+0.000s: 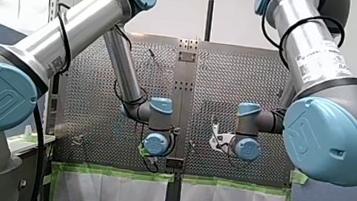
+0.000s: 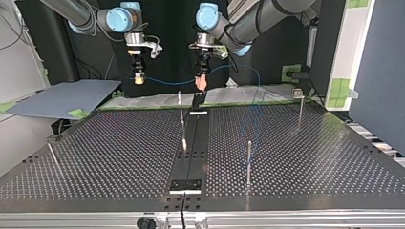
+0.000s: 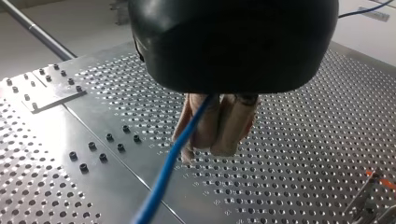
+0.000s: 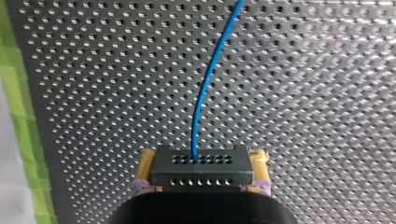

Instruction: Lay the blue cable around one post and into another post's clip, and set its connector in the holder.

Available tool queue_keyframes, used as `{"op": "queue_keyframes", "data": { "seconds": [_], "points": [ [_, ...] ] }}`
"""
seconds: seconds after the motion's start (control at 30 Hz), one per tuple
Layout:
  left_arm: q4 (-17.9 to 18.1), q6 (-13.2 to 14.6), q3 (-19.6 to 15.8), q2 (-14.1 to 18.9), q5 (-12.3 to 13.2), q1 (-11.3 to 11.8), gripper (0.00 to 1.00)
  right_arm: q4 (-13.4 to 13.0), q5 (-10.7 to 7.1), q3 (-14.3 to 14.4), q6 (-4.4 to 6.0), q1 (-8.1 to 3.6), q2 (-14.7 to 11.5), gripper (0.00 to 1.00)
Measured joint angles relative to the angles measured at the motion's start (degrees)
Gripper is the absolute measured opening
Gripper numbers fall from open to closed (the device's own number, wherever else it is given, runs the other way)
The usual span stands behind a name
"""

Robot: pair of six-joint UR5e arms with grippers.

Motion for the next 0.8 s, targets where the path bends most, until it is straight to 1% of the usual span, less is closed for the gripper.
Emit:
{"op": "queue_keyframes", "data": {
  "seconds": [0.13,0.23,0.3,0.6,0.67,0.8],
  "points": [
    [-0.59,2.18,0.97,-1.06,-0.1,0.42,0.14,0.47,-0.09,-1.37,0.33,0.04,2.17,0.01],
    [-1.49,3.75,2.14,-2.38,-0.11,0.62,0.14,0.77,-0.03,-2.28,0.77,0.04,3.68,0.01],
    [-1.36,5.01,2.85,-3.58,-0.01,0.68,0.14,0.75,-0.01,-2.73,0.91,0.05,4.62,0.01],
    [0.21,10.23,5.28,-8.77,0.39,0.63,0.14,1.02,0.01,-5.71,0.79,0.16,9.72,0.01],
    [0.43,11.31,5.45,-9.81,0.39,0.68,0.14,1.44,0.01,-6.66,0.84,0.08,10.79,0.01],
    [0.71,13.21,5.77,-10.71,0.17,0.98,0.14,3.03,0.03,-8.87,0.98,-0.15,12.67,0.01]
  ]
}}
